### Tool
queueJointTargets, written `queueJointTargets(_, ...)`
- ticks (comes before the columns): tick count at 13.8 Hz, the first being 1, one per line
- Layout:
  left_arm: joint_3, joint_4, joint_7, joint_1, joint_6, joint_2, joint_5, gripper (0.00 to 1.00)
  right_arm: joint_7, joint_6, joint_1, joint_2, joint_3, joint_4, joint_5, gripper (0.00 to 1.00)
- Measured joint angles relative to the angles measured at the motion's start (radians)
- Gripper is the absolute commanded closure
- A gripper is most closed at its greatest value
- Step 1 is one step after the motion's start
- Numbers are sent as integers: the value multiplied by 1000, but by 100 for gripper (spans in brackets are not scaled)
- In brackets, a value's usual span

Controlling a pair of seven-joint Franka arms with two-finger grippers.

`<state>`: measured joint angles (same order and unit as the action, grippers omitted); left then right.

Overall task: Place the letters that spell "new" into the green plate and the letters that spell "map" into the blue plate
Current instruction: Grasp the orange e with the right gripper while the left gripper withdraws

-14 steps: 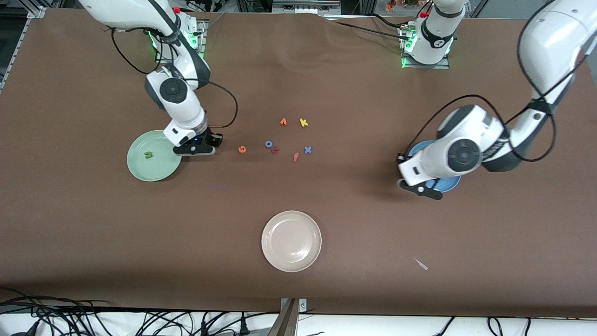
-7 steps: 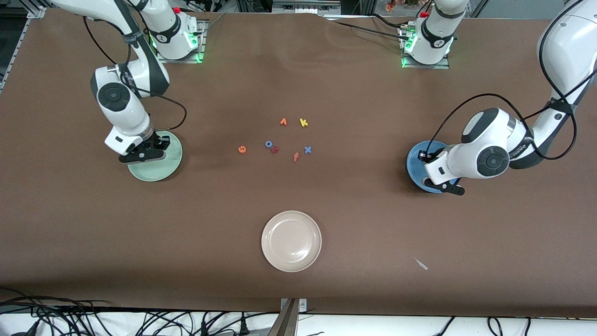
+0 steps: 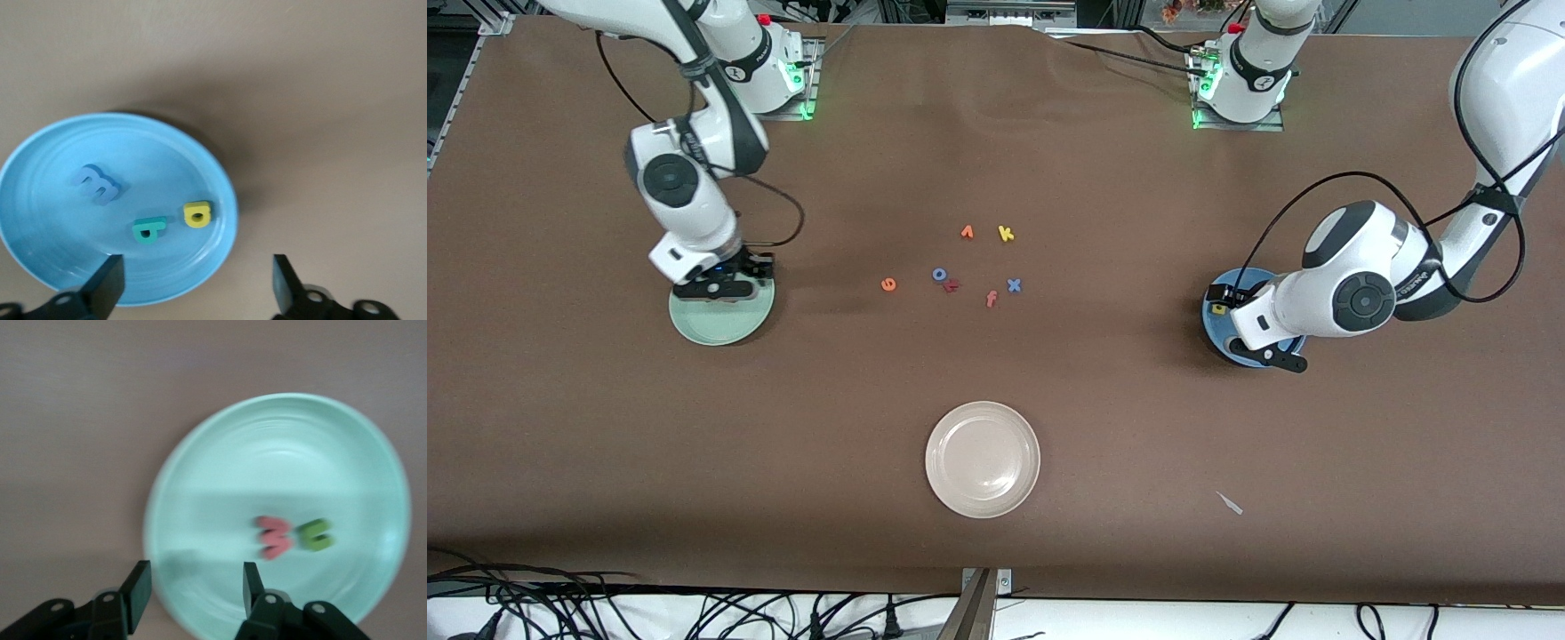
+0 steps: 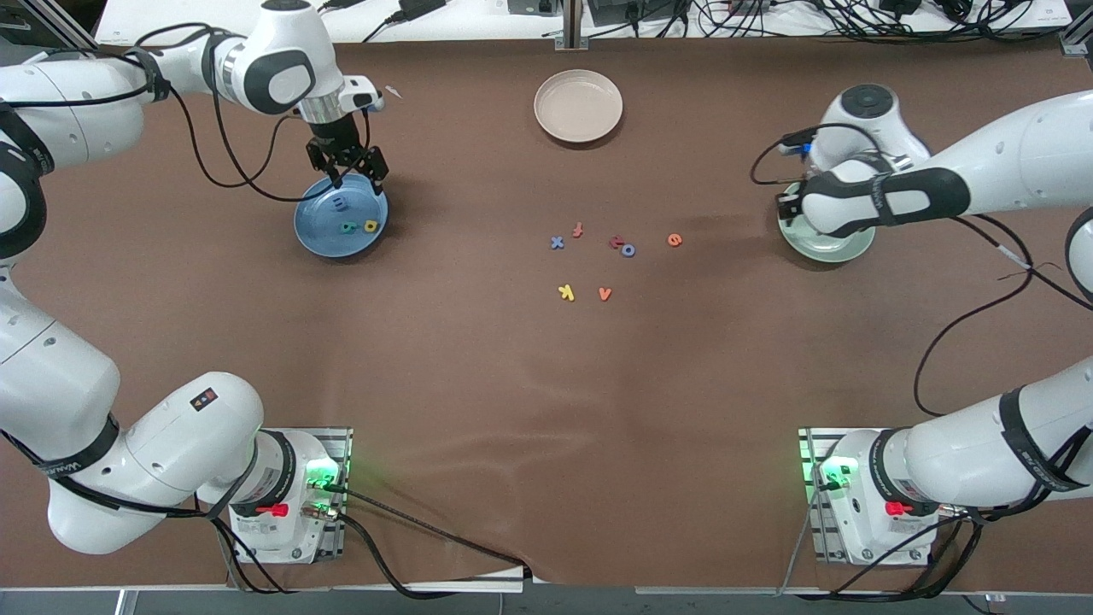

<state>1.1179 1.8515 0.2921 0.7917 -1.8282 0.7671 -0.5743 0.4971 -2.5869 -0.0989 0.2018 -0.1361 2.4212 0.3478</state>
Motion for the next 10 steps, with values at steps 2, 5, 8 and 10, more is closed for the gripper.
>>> queueJointTargets(2, 73, -75, 3, 0, 104, -6, 0, 0, 177, 0, -13, 6, -101, -5, -2, 34)
queueJointTargets(5, 160, -201, 3, 0, 269, -20, 0, 0, 365, -7, -50, 55, -168, -57, -8, 34)
queueJointTargets(8, 201, -278, 3, -6, 352, -58, 0, 0, 511, -15, -123, 136, -178, -157, -27, 34)
queueJointTargets(10, 201, -304, 4, -40, 396, -108, 5, 0, 578, -15, -176, 202, -179, -241, -29, 34)
